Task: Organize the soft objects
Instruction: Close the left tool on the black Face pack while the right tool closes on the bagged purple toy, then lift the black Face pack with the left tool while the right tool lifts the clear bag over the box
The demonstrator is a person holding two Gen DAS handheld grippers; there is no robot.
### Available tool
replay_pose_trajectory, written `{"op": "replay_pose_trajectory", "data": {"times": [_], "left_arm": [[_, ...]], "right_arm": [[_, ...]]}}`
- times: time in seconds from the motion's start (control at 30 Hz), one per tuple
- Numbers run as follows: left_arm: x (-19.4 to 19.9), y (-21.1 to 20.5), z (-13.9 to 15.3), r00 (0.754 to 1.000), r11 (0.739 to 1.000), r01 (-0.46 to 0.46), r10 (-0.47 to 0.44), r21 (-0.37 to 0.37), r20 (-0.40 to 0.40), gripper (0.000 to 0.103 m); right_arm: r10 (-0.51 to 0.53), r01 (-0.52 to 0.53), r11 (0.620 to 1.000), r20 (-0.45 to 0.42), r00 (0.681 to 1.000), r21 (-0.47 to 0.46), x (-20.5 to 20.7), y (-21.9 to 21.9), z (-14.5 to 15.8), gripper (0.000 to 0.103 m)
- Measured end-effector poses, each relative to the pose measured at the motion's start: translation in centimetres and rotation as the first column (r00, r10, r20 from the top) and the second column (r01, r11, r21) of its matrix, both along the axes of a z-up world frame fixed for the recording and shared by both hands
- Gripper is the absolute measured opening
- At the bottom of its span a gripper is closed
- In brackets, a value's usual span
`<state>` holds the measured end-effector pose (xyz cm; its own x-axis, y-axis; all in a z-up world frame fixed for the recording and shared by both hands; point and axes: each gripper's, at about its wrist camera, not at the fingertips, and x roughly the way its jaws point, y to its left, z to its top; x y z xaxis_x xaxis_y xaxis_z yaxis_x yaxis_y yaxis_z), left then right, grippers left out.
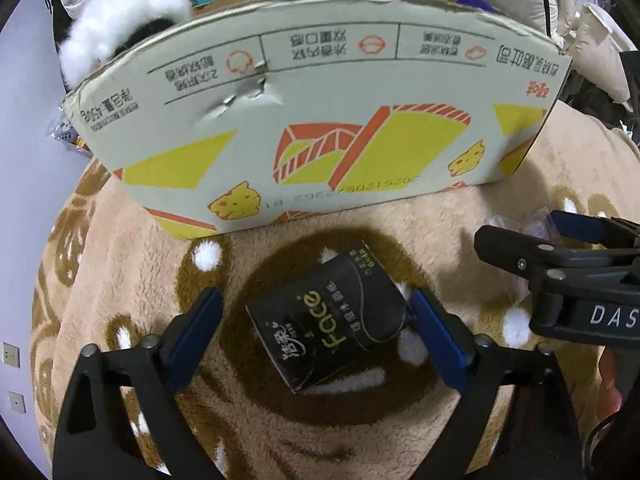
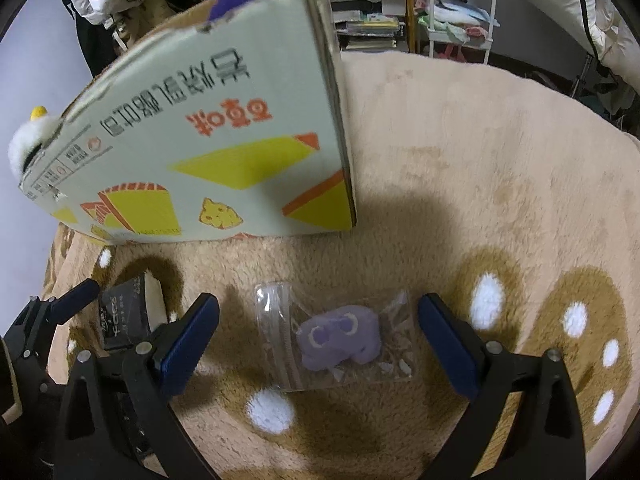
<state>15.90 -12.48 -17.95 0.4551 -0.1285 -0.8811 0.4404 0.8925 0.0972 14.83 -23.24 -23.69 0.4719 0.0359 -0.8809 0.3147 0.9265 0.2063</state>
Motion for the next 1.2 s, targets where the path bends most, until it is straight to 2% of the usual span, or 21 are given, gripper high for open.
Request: {"op": "replay_pose_trajectory", "data": {"times": [0.13,0.27,0.4,0.5,0.53,0.73,1.07,1.2], "left_arm": [[-0.2,0.9,-0.8,1.000,1.000,-0.012,0.012,-0.015,-0.024,0.077],[-0.5,1.3,-0.9,1.000,1.000,0.002,-0.002,-0.017,-0.012,0.076],[-1.5,2.0,-0.8,1.000,1.000,-0.010,0.009,-0.015,-0.008,0.075],[-2.1,2.5,-0.5,1.000,0.999,-0.017,0.017,-0.030,-0.004,0.075],[-2.3,2.8,-0.4,1.000,0.999,-0.020,0.020,-0.034,-0.004,0.075],[-2.2,3.9,1.1,0.998,0.996,-0.063,0.063,-0.065,0.010,0.075],[-3.2,5.9,5.1,0.989,0.981,-0.115,0.128,-0.156,0.078,0.075],[-3.7,6.2,6.5,0.982,0.983,-0.112,0.132,-0.148,0.137,0.075]], "right_arm": [[0.007,-0.007,1.000,-0.013,1.000,0.004,-0.2,0.2,0.1,0.103],[0.006,-0.007,1.000,-0.046,0.999,-0.012,-0.3,0.5,-0.2,0.096],[0.031,-0.037,0.997,-0.081,0.996,-0.072,-0.6,1.8,-0.8,0.095],[0.022,-0.031,0.994,-0.085,0.996,-0.103,-0.8,2.3,-0.7,0.087],[0.013,-0.023,0.994,-0.083,0.996,-0.110,-0.9,2.3,-0.7,0.082],[0.003,-0.010,0.994,-0.058,0.998,-0.112,-1.8,2.1,0.1,0.074],[-0.019,0.021,0.996,0.016,1.000,-0.085,-3.5,2.6,3.5,0.073],[-0.041,0.046,0.996,0.061,0.997,-0.071,-4.6,2.8,4.9,0.073]]}}
